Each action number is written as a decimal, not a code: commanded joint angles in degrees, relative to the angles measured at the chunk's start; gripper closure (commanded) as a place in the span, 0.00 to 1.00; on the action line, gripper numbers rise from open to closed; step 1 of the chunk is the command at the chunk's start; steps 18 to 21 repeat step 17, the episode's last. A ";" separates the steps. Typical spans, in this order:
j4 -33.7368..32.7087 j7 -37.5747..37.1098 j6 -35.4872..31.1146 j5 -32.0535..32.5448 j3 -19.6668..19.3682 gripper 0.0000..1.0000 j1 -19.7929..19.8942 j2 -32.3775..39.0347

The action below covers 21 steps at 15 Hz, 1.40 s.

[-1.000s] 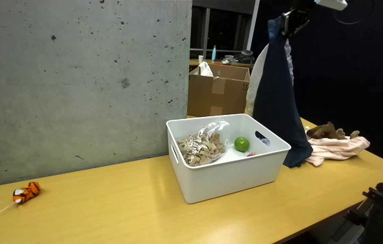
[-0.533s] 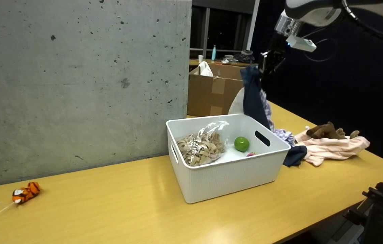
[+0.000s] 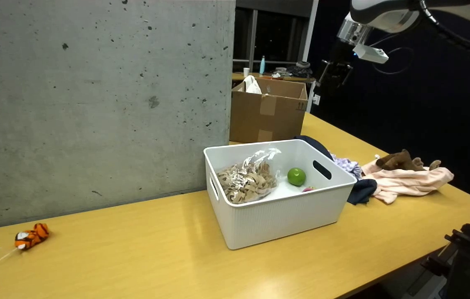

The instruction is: Take the clothing out of the basket

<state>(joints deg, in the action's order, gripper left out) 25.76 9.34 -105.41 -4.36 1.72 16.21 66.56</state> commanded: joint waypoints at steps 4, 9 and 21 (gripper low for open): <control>1.20 -0.31 9.72 0.31 -0.01 0.00 -4.42 -6.42; 1.49 -4.35 16.72 1.11 -0.94 0.00 -6.96 -9.54; 1.14 -12.89 23.56 1.55 -2.37 0.00 -8.73 -10.93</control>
